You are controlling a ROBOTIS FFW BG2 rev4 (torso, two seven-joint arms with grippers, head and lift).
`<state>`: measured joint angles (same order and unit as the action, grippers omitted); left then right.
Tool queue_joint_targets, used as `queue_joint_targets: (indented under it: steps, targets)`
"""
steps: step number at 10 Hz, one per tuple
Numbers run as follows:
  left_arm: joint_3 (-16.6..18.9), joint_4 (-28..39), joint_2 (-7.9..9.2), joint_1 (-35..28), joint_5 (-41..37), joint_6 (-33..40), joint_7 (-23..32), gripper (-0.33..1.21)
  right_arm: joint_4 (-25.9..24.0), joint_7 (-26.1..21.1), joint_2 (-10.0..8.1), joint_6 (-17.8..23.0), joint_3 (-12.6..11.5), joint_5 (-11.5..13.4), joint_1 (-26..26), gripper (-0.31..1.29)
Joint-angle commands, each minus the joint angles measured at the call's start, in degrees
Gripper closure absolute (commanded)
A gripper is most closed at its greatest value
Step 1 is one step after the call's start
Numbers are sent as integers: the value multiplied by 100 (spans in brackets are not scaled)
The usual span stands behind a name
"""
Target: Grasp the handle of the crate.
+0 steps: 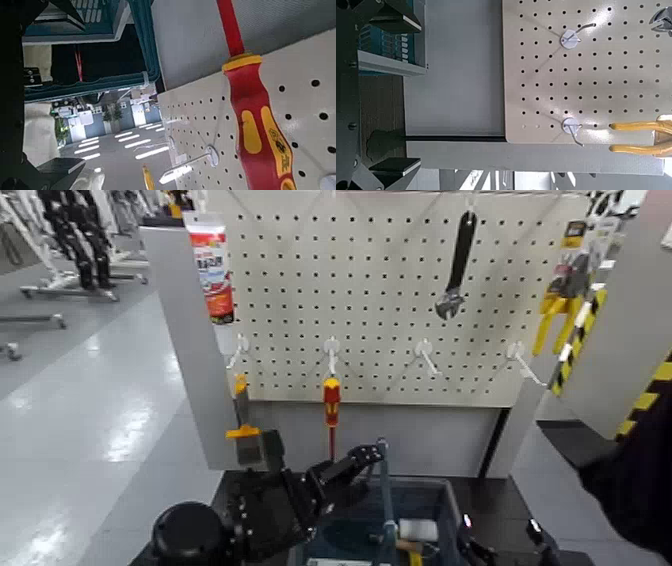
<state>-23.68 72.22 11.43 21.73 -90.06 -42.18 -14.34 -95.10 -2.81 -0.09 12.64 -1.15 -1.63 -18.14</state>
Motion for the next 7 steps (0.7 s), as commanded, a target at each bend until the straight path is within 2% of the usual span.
queue_joint_targets:
  steps: [1,3,4,6,7]
  targets:
    - [-145,-402,-9,271,-398,-326,54,13,27,0,141,37,10,-21,3,13]
    - [-312,-631,-44,429,-626,-344,45,16,44,0,141,54,27,-30,30,13]
    - [-374,-701,-61,464,-723,-344,10,24,44,0,132,54,36,-30,30,13]
    - [-462,-806,-79,499,-837,-344,1,64,53,0,123,72,54,-48,38,13]
    - [-497,-824,-88,508,-864,-326,-34,76,62,-9,132,90,54,-56,38,13]
